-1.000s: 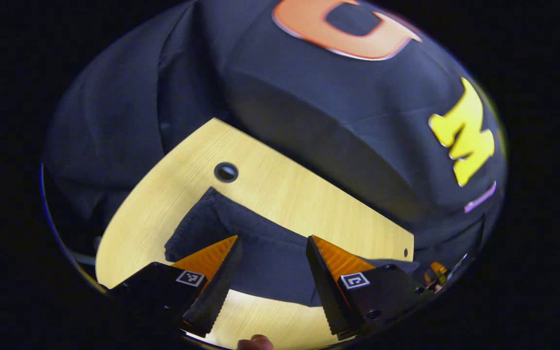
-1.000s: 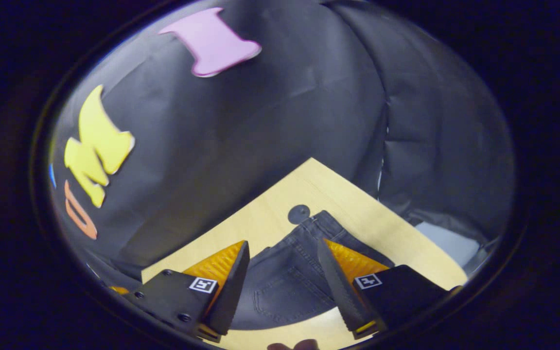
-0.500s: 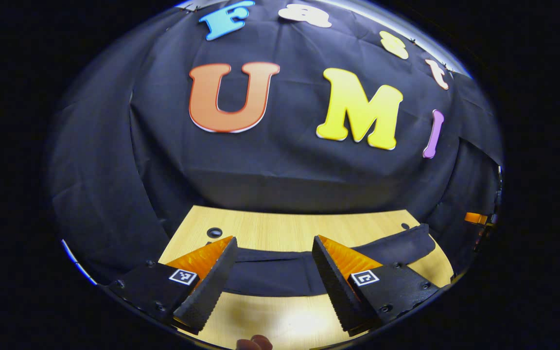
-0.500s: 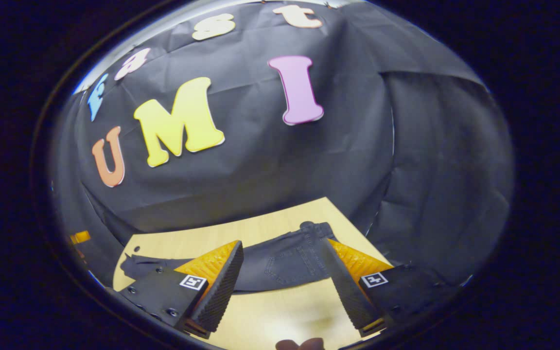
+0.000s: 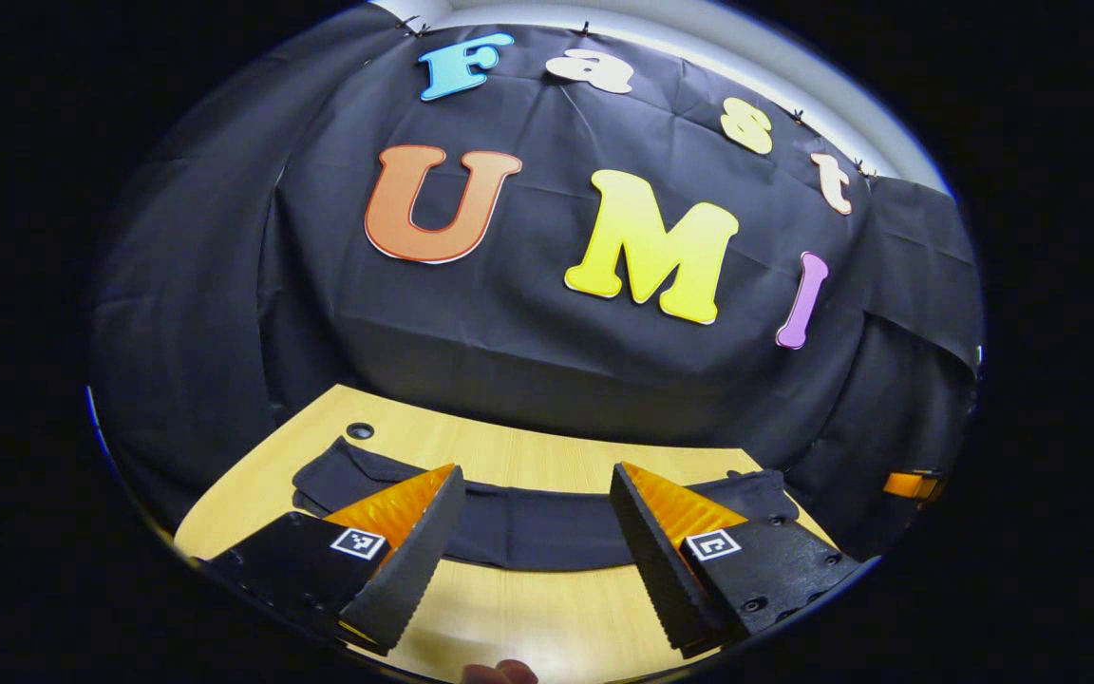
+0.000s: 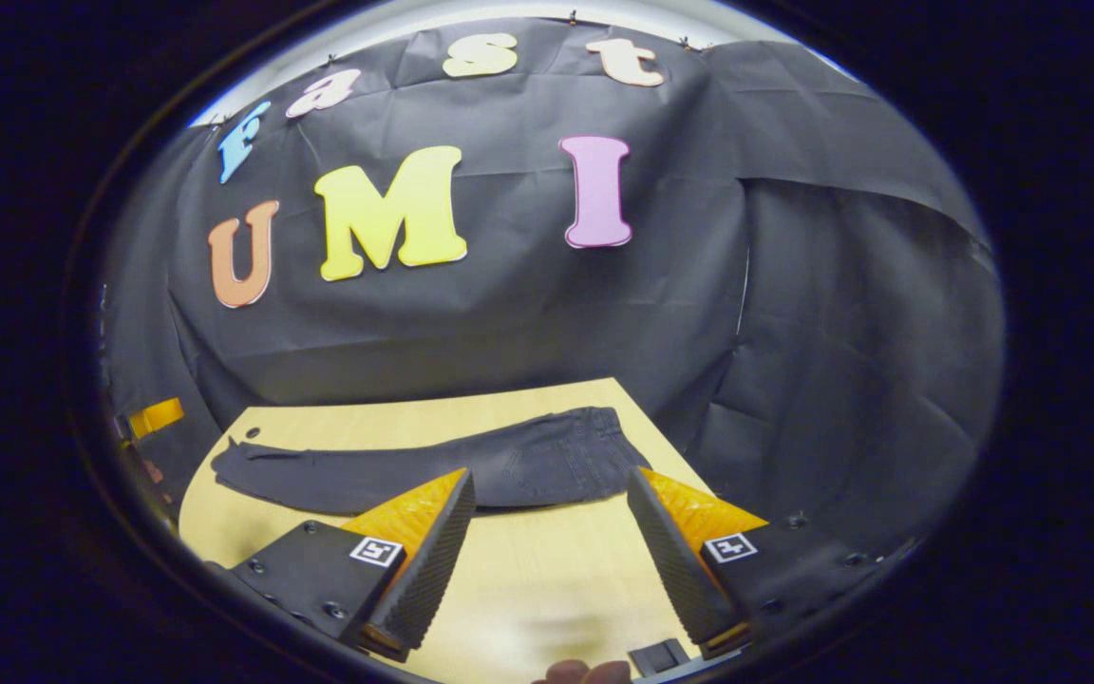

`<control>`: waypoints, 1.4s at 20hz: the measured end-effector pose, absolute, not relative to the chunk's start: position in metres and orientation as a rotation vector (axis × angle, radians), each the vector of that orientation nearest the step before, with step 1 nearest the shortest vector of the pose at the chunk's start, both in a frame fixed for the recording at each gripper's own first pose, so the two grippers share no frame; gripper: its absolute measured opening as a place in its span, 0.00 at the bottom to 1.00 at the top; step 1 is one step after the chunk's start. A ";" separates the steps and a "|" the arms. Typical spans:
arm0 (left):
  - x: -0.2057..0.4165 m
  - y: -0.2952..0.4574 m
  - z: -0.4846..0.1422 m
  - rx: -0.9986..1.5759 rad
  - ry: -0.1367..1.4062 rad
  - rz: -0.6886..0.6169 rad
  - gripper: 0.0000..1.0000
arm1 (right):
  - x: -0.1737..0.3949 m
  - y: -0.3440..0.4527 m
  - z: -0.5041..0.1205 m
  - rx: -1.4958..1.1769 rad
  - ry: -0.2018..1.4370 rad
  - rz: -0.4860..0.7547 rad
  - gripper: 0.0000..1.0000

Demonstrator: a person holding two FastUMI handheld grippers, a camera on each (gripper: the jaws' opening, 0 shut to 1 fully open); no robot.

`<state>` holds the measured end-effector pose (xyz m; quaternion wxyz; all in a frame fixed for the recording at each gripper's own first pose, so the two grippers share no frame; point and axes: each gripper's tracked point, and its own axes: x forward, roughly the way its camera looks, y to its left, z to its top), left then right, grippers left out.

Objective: Grasp the waist and the cuffs of the jeans and fold them to make the two legs overlap; first hold the waist and fold one-third of the jeans toward the cuffs, then hold the cuffs and fold the remaining one-third in the same direction to finish folding.

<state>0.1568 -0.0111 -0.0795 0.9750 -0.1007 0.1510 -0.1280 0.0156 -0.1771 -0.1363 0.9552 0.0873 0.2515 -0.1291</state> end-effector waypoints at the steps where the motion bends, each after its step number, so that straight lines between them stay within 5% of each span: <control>1: 0.157 -0.015 -0.075 -0.201 0.302 -0.250 0.99 | 0.019 -0.180 -0.144 0.191 0.520 -0.261 0.99; 14: 0.119 -0.067 -0.057 -0.218 0.396 -0.074 0.99 | 0.137 -0.315 -0.348 0.540 0.639 -0.383 0.99; 26: 0.106 -0.066 -0.057 -0.204 0.435 0.008 0.99 | 0.192 -0.327 -0.407 0.408 0.692 -0.335 0.99; 28: 0.102 -0.061 -0.057 -0.229 0.439 0.025 0.99 | 0.195 -0.319 -0.410 0.399 0.701 -0.297 0.87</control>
